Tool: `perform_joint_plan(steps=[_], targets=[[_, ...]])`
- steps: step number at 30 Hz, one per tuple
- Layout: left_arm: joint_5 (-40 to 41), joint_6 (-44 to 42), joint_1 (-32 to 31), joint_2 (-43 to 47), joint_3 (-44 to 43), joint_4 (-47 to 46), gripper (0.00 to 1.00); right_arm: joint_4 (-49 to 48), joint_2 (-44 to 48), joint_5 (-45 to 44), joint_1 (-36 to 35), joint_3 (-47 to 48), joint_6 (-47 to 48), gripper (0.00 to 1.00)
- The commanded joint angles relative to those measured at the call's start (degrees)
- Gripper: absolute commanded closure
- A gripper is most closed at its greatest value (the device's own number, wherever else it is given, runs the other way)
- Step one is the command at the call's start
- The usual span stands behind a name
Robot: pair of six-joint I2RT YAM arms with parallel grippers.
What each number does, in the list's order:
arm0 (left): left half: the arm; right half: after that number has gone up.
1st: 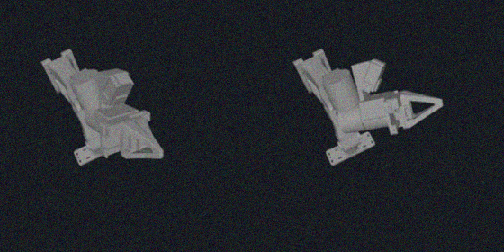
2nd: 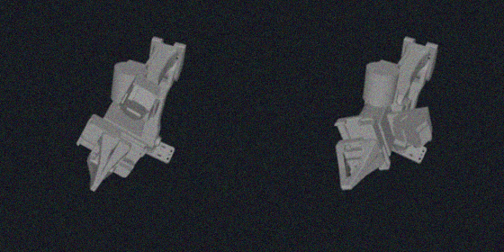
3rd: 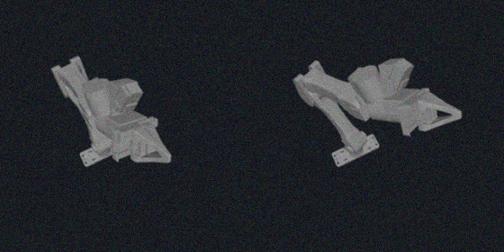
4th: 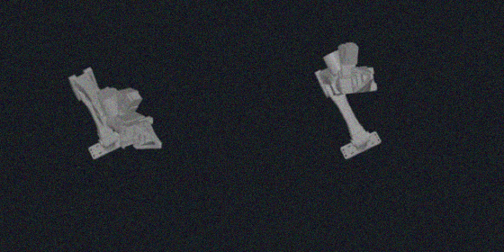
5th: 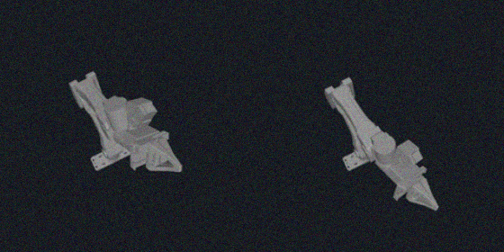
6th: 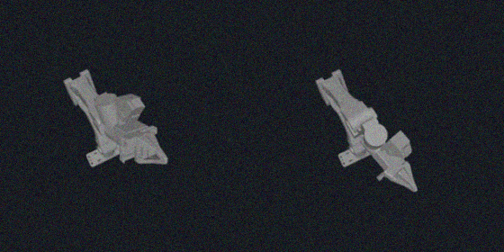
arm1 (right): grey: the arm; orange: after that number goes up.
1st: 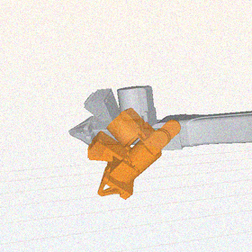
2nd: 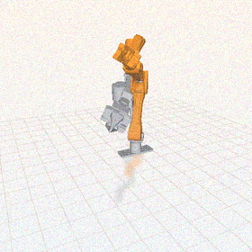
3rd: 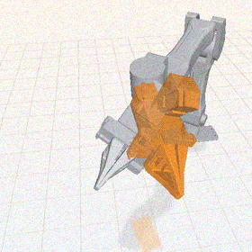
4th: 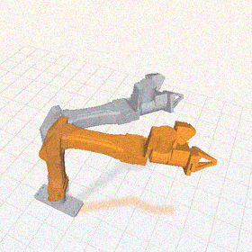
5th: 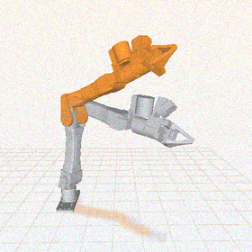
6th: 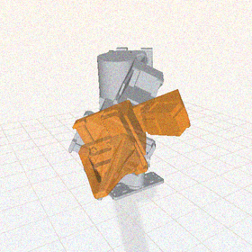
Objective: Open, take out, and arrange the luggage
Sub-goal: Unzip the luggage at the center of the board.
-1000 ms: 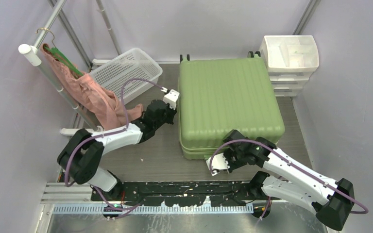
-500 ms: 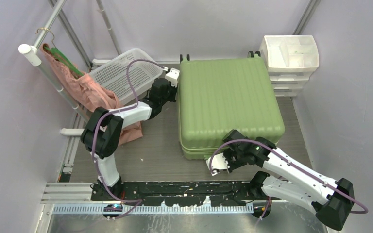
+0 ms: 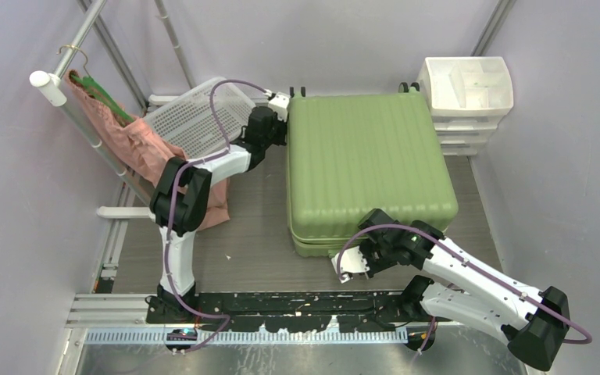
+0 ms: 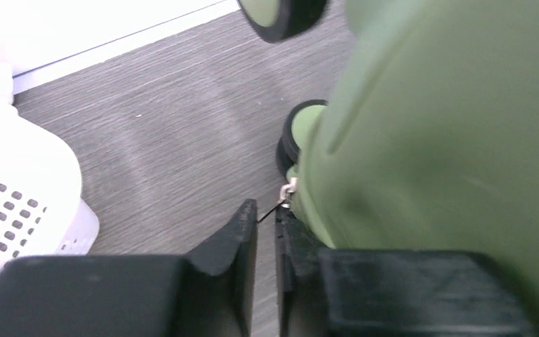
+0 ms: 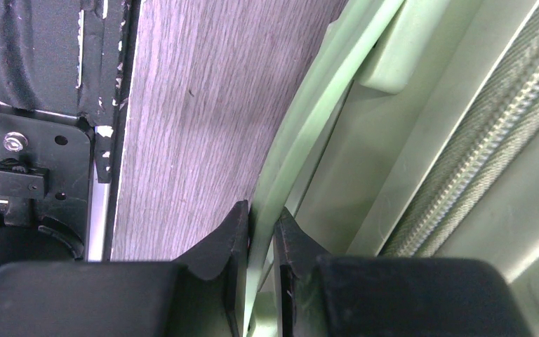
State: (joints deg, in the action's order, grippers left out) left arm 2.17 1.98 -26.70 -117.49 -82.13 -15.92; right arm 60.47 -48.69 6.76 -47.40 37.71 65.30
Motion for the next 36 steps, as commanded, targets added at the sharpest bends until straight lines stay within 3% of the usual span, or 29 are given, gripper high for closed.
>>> perform_joint_plan(steps=[1,6,13,16,19,23,27,30,33,35,36], targets=[[6.51,3.57,2.82,-2.01,-6.81,-5.13,0.76,13.50,0.16,1.51,-0.59,-0.62,3.54,0.99],[8.53,10.96,2.57,4.21,-5.74,3.74,0.56,12.73,1.07,1.10,-0.59,-0.71,2.79,0.99],[3.73,15.06,-0.77,19.70,1.60,14.53,0.43,13.62,2.65,0.74,-0.52,-0.05,3.39,0.97],[2.02,16.19,-4.67,25.32,3.30,18.36,0.42,16.91,2.62,3.75,-0.63,2.89,3.61,0.60],[2.85,15.11,-9.58,31.31,4.54,22.21,0.42,22.27,2.47,10.84,-0.60,8.83,5.20,0.38],[7.35,14.56,-15.11,39.57,7.59,26.68,0.45,30.98,1.42,21.70,-0.60,17.41,10.35,0.21],[9.04,18.47,-17.77,48.49,13.94,31.10,0.47,38.42,-0.47,33.31,-0.65,25.89,13.05,0.15],[10.53,23.27,-19.38,55.36,20.60,36.06,0.49,36.48,-3.36,36.23,-0.63,37.22,-2.67,0.16],[11.80,28.82,-21.13,61.15,25.32,42.31,0.52,26.84,-5.27,25.36,0.65,49.75,-19.32,0.19],[13.46,31.21,-22.58,63.96,28.43,44.29,0.57,19.57,-5.91,16.35,3.53,53.73,-25.76,0.17],[14.42,32.05,-23.28,64.77,29.49,45.21,0.59,16.02,-6.50,11.75,5.76,55.13,-28.42,0.21]])
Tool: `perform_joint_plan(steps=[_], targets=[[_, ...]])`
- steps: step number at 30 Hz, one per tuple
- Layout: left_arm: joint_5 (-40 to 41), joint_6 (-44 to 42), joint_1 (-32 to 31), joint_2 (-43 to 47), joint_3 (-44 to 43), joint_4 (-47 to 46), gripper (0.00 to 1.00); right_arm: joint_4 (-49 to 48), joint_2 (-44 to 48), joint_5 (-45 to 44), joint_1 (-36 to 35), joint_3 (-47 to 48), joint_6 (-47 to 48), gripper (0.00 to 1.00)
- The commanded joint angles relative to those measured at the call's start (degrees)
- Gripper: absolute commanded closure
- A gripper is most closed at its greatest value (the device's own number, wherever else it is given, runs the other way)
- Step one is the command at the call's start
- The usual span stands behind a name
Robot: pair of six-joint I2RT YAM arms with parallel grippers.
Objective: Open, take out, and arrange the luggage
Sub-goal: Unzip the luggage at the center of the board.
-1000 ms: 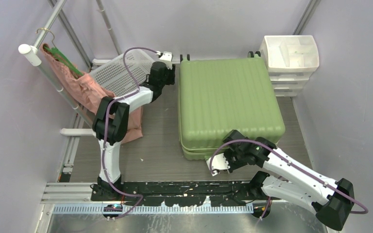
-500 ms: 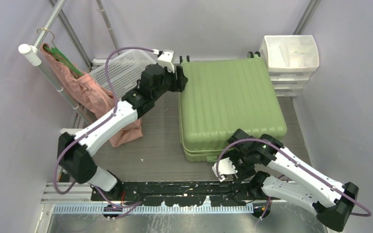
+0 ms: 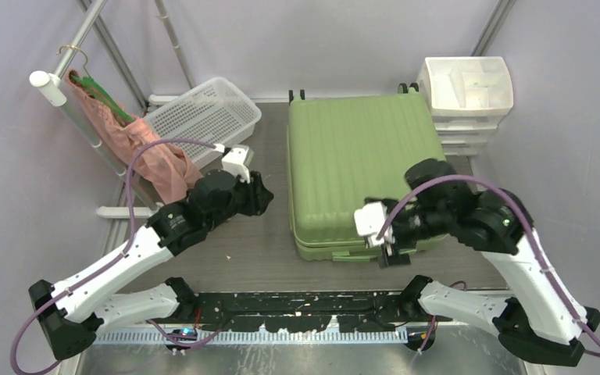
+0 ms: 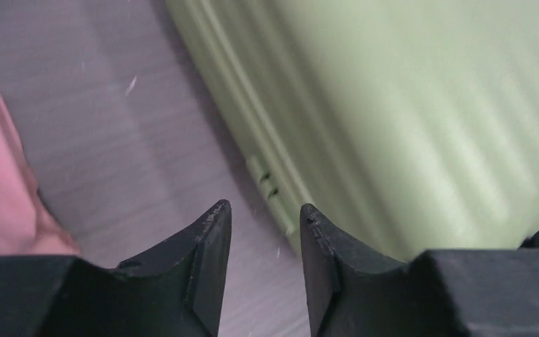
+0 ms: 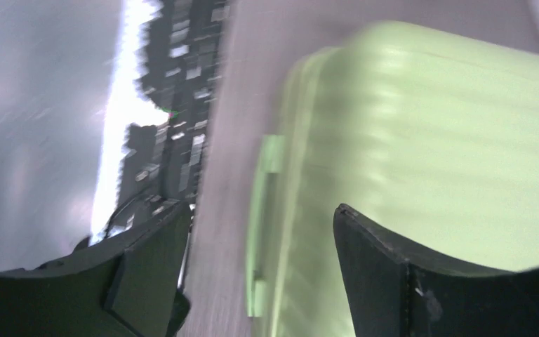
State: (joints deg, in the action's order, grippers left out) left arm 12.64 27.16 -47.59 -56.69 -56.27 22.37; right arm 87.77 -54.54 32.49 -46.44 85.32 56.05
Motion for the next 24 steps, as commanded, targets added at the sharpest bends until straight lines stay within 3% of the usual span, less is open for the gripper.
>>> perform_joint_plan(steps=[1,3,4,7,10,13,17,24], targets=[[4.54,7.46,-3.01,4.42,4.53,7.54,0.61,-14.64,-1.61,-17.32,7.79,8.53,-20.87,0.31],[4.71,8.10,-4.43,3.76,5.71,7.93,0.65,-19.52,-4.49,-18.88,18.41,10.44,-22.39,0.52],[4.94,8.27,-5.28,2.97,5.99,8.07,0.66,-20.14,-6.83,-15.83,28.21,12.10,-22.27,0.58],[6.30,7.80,-7.35,-0.14,6.41,8.32,0.67,-19.43,-16.11,1.32,54.18,18.54,-22.43,0.61],[7.80,6.95,-7.60,-2.07,9.07,6.32,0.68,-18.80,-26.75,3.22,67.61,23.64,-22.77,0.65],[9.77,4.51,-7.60,-3.02,14.50,-1.11,0.69,-24.91,-31.79,-3.08,72.63,21.33,-22.90,0.71],[9.88,0.67,-7.56,-6.22,21.91,-16.73,0.80,-30.57,-36.96,-9.68,73.85,15.39,-21.78,0.79],[2.53,-6.89,-7.51,-19.67,23.90,-39.59,0.83,-23.91,-42.01,3.01,70.31,12.23,-18.09,0.82]])
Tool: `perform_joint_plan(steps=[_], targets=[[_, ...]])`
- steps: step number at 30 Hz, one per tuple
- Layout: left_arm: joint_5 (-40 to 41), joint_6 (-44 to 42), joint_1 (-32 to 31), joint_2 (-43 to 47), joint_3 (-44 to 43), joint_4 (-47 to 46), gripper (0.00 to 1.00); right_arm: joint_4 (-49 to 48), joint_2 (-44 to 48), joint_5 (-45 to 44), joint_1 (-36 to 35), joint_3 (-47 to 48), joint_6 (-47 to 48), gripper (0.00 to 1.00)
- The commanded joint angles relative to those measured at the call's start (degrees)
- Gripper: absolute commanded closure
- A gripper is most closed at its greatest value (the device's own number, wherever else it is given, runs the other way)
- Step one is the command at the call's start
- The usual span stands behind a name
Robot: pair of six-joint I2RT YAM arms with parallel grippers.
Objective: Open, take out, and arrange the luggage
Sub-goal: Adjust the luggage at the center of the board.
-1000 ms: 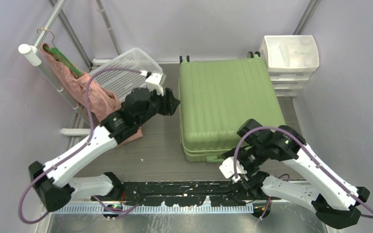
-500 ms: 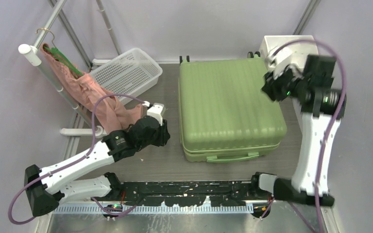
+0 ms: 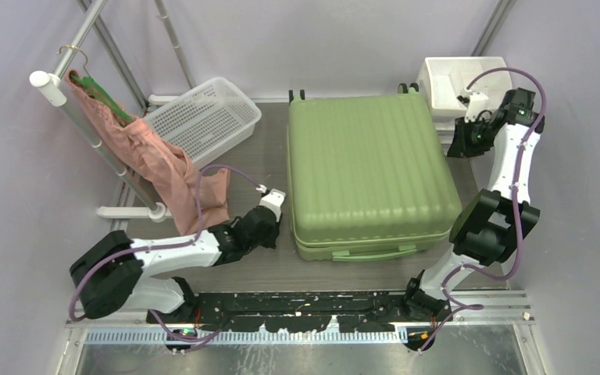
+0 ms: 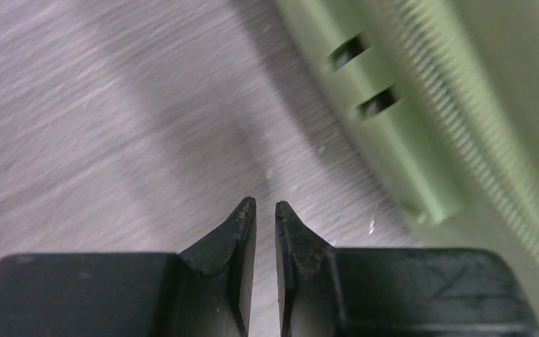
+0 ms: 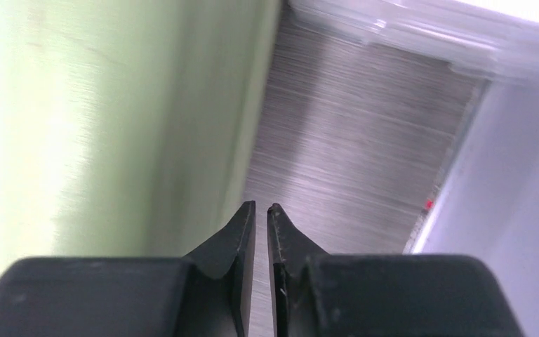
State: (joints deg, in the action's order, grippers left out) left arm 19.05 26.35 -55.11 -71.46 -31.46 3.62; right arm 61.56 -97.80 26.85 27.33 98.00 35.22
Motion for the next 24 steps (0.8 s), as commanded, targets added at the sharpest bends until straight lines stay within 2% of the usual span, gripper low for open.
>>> perform_joint_plan(steps=[1,5,9,13,17,21,24], targets=[[-4.46,-7.21,0.01,-6.95,-0.84,-23.73,0.83,2.62,1.51,9.37,-5.04,-1.80,3.21,0.82],[-6.43,-7.32,0.01,-10.73,1.48,-32.07,0.83,0.87,4.67,11.48,-11.69,-7.92,2.37,0.82],[-6.13,-5.58,-0.20,-7.06,8.36,-37.57,0.83,0.39,6.52,12.49,-19.74,-11.07,1.39,0.82],[-5.20,-6.00,-1.69,1.74,13.01,-36.46,0.83,0.62,6.33,13.05,-28.93,-11.17,0.40,0.82],[-5.22,-6.66,-4.37,8.55,13.20,-29.80,0.84,0.48,5.46,11.77,-35.25,-7.93,-1.39,0.78],[-4.11,-6.49,-9.09,11.27,12.87,-26.21,0.84,3.38,5.02,1.78,-33.67,2.95,-2.81,0.67],[-3.80,-6.46,-11.18,8.24,11.19,-26.72,0.84,3.00,7.95,-0.39,-26.40,7.62,-2.81,0.48]])
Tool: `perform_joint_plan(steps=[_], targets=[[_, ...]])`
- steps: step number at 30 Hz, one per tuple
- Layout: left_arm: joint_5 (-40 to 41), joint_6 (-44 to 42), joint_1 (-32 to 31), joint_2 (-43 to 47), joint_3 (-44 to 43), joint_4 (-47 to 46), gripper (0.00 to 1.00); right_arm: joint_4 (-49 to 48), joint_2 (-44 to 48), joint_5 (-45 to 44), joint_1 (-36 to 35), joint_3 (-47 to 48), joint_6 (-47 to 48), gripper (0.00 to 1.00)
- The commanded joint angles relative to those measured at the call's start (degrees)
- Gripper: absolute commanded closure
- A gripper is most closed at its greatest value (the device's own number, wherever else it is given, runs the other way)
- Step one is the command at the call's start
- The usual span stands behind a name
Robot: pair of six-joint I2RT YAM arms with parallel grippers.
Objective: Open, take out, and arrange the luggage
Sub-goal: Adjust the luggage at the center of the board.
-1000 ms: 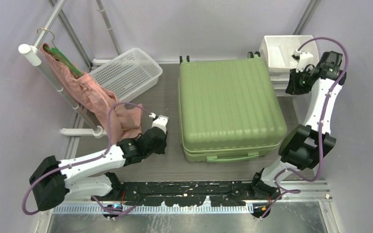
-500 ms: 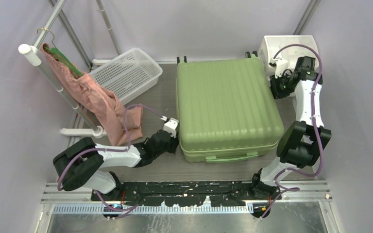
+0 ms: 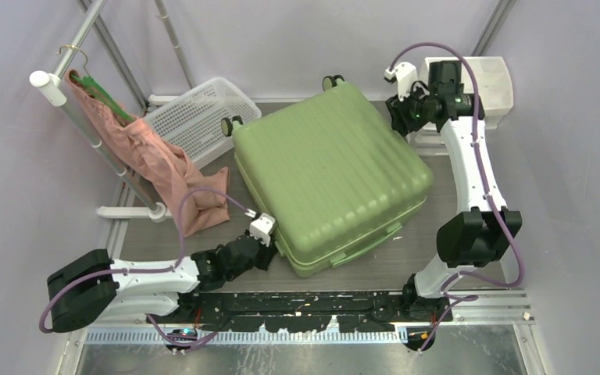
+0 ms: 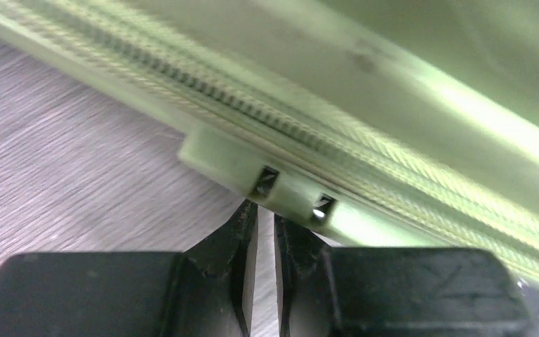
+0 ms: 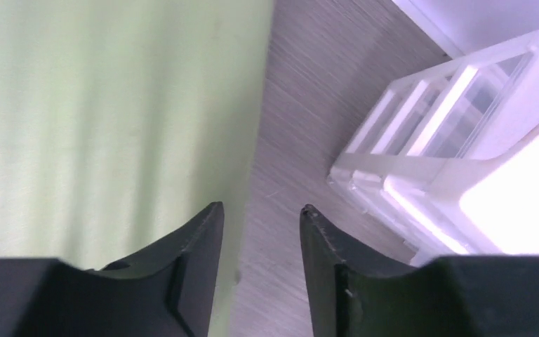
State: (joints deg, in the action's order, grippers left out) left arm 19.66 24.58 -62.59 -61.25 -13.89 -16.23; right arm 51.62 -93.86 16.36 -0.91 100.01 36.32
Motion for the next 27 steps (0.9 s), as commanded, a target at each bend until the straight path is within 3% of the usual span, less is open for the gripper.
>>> perform_joint_plan(steps=[1,4,11,16,20,23,25,27], targets=[[-4.57,-4.84,-4.07,-4.12,-7.46,-7.64,0.84,13.43,5.37,10.44,4.55,6.80,-3.28,0.43],[-5.21,-6.04,-5.12,-12.91,-13.41,-12.72,0.84,18.77,9.87,13.83,9.48,8.88,1.96,0.33],[-4.00,-9.58,-7.42,-38.18,-32.94,-23.18,0.83,27.97,21.47,24.36,9.81,0.99,6.56,0.33],[-6.28,-18.44,-11.70,-47.43,-42.47,-26.94,0.77,31.27,26.01,31.58,8.65,-1.65,7.46,0.30],[-6.65,-21.98,-14.55,-45.31,-36.80,-30.21,0.70,32.16,26.57,32.10,5.35,-3.78,9.26,0.20],[-8.52,-16.99,-14.58,-38.42,-26.37,-30.34,0.65,29.61,25.57,30.83,1.32,-5.63,8.88,0.11],[-9.72,-12.81,-14.57,-32.65,-18.24,-29.07,0.61,26.26,24.18,27.35,-5.37,-6.10,6.50,0.08],[-8.59,-7.20,-14.56,-25.33,-13.25,-24.64,0.51,21.73,22.45,23.81,-11.97,-6.27,3.53,0.03]])
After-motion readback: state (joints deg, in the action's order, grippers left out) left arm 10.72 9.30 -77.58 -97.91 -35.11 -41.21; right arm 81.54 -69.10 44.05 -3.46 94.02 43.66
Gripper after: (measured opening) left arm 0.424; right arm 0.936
